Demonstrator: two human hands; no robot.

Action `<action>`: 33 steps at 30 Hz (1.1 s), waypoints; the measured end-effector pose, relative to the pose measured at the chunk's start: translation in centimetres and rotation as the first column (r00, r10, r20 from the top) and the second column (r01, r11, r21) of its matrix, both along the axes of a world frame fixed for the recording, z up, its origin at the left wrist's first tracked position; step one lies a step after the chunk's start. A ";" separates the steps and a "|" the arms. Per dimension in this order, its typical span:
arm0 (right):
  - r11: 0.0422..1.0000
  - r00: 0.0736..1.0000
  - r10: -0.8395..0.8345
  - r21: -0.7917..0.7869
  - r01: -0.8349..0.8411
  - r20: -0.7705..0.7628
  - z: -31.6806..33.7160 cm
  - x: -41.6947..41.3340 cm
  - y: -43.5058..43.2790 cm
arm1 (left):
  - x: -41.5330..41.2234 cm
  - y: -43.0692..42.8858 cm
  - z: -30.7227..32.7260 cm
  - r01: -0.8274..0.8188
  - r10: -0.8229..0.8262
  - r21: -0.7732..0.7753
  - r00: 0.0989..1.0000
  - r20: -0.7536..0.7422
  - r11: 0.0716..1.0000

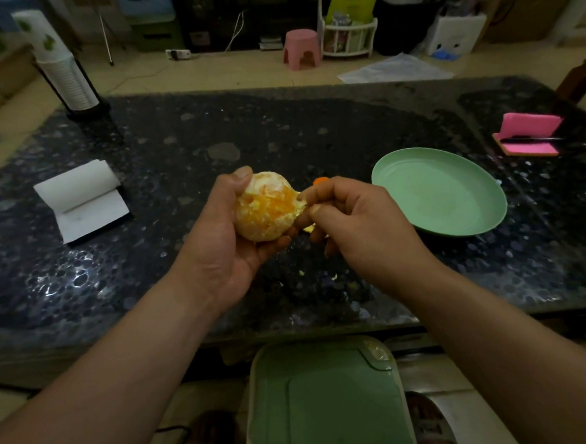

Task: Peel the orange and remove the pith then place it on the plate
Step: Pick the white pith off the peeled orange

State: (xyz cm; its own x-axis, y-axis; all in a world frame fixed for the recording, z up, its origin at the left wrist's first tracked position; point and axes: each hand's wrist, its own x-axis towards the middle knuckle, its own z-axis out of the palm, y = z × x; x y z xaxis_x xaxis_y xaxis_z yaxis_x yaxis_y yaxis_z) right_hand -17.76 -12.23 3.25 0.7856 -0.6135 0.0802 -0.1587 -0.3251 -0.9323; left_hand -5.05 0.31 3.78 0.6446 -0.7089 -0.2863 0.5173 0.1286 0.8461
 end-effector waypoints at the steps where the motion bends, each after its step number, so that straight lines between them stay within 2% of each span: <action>1: 1.000 1.000 -0.002 -0.009 0.002 -0.007 0.0 0.0 0.1 | 0.0 0.0 -0.1 0.002 -0.002 0.001 1.000 0.020 1.000; 5: 0.999 1.000 -0.009 -0.046 0.008 -0.015 -0.3 -0.1 0.2 | -0.2 -0.2 -0.2 -0.003 0.002 0.021 0.996 0.086 1.000; 11: 0.970 0.997 -0.066 -0.236 0.055 -0.041 -0.7 -0.1 0.0 | -0.2 -0.6 -1.1 -0.069 0.051 0.073 0.975 0.218 0.995; 15: 0.954 0.995 -0.104 -0.283 0.098 -0.007 -1.0 0.2 0.2 | -0.4 -0.7 -1.3 -0.061 0.044 0.062 0.967 0.250 0.996; 21: 0.945 0.990 -0.138 -0.297 0.140 0.027 -0.9 0.3 0.2 | -0.7 -0.7 -0.9 -0.014 0.009 0.024 0.986 0.165 1.000; 27: 0.954 0.987 -0.160 -0.254 0.162 0.027 -1.5 0.4 -0.8 | -0.2 0.0 0.1 0.014 -0.014 -0.016 1.000 0.000 1.000; 33: 0.965 0.979 -0.153 -0.235 0.118 -0.138 -2.3 1.0 -2.4 | 0.2 0.5 -0.2 0.131 -0.145 -0.083 0.969 -0.198 0.988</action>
